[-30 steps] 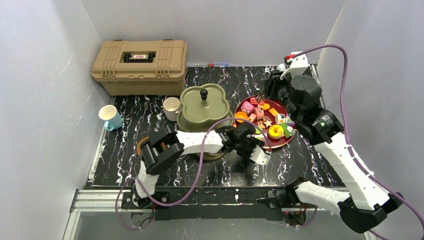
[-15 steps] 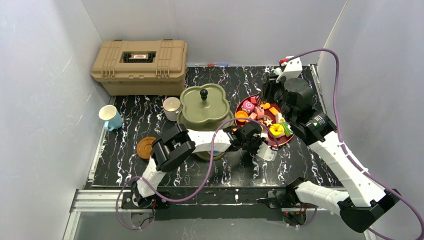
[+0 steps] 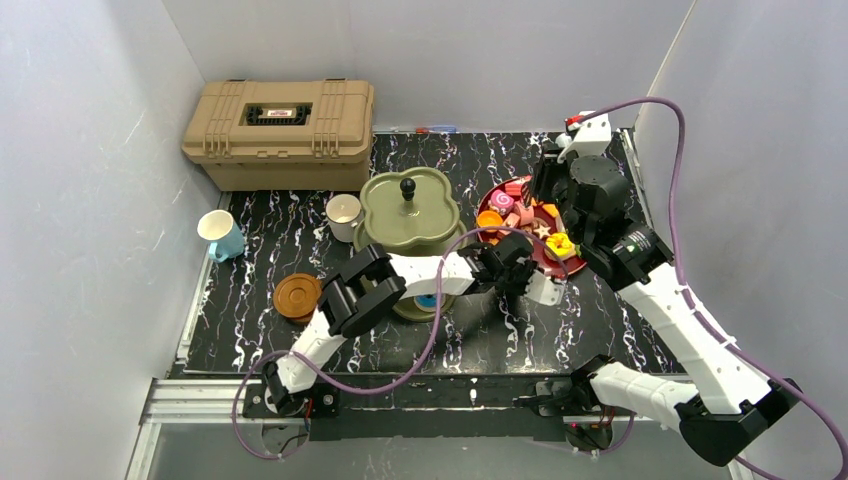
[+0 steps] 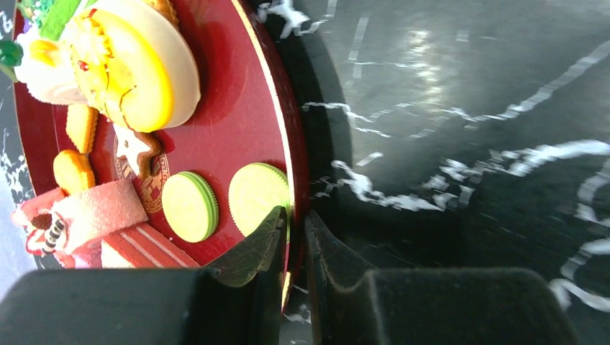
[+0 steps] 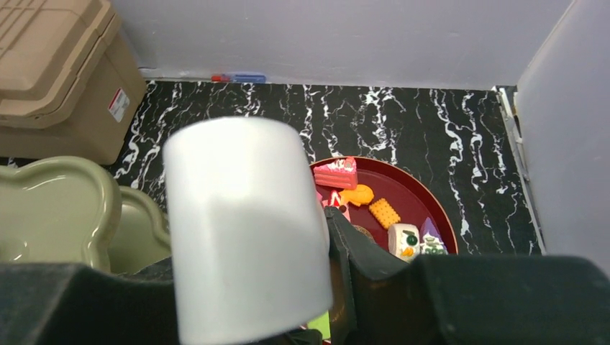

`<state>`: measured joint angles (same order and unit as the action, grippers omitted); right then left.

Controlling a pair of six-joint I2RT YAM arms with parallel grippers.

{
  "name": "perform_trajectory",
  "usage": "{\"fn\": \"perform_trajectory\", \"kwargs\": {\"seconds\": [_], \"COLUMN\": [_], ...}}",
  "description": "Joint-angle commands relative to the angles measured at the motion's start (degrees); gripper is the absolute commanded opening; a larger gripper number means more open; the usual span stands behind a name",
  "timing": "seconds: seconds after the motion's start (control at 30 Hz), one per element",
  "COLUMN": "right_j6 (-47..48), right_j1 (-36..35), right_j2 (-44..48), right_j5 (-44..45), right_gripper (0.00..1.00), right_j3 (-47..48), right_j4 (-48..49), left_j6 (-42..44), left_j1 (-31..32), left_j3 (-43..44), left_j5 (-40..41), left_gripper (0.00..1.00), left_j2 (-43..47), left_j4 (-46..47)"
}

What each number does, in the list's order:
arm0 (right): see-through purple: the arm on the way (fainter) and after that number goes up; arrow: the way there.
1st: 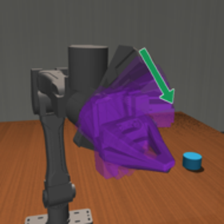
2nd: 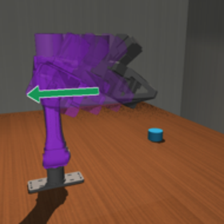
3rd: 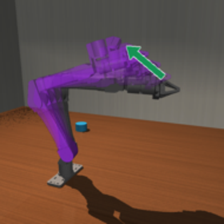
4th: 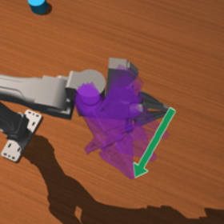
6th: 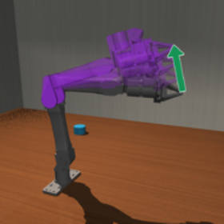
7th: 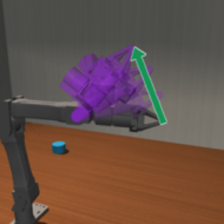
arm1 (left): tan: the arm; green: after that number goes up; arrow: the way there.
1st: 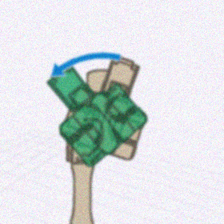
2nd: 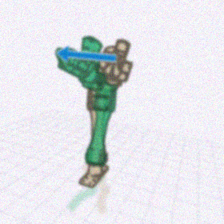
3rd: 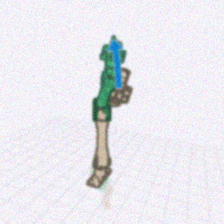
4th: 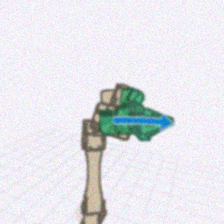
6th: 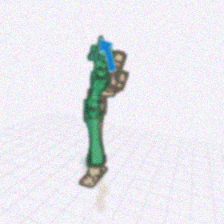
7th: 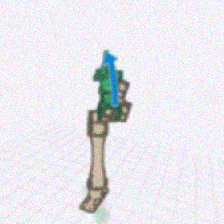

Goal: Serve the afternoon tea
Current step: Move the tray at the center of the board.

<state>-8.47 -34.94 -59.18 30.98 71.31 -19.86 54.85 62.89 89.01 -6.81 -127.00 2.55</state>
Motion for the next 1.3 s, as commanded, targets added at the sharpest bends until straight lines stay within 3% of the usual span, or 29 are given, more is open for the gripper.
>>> {"fn": "perform_trajectory", "kwargs": {"seconds": [0.0,0.1,0.17,0.33,0.43,0.67,0.77,0.97,1.13,1.27], "right_j6": [1.33,2.36,3.21,3.92,3.74,3.81,4.05,3.78,3.05,2.84], "right_j1": [0.39,0.64,0.87,2.33,3.08,4.47,4.68,4.79,4.84,4.88], "right_j2": [1.17,1.09,1.01,-0.37,-1.04,-1.93,-1.38,-0.68,-0.51,0.00], "right_j5": [4.62,6.84,7.80,7.80,7.47,7.04,6.94,5.91,4.93,4.53], "right_gripper": [0.02,0.01,0.01,0.01,0.01,0.01,0.01,0.01,0.01,0.01], "right_j3": [-0.99,-1.91,-2.33,-2.65,-2.67,-2.57,-2.87,-2.78,-2.58,-2.58], "right_j4": [5.77,6.98,8.08,9.51,9.83,8.98,8.21,6.91,6.03,5.47], "left_j6": [-1.45,-1.75,-2.75,-9.32,-13.76,-23.28,-26.73,-34.72,-45.88,-51.13], "left_j1": [-2.03,-2.16,-2.16,-2.15,-2.14,-2.16,-2.20,-8.47,-18.94,-21.43], "left_j3": [5.62,6.71,5.89,3.00,0.38,-0.66,-0.04,-2.29,-2.21,-5.37], "left_j5": [3.61,3.23,2.47,-1.96,-6.52,-14.28,-10.94,1.41,2.72,0.19], "left_gripper": [0.14,0.22,0.42,0.76,0.90,0.95,0.94,0.85,0.79,0.81], "left_j2": [-2.13,-2.27,-0.07,9.72,18.32,36.83,43.75,53.92,54.48,56.21], "left_j4": [1.03,0.06,-0.70,-9.34,-16.70,-33.93,-37.26,-35.39,-37.67,-34.58]}}
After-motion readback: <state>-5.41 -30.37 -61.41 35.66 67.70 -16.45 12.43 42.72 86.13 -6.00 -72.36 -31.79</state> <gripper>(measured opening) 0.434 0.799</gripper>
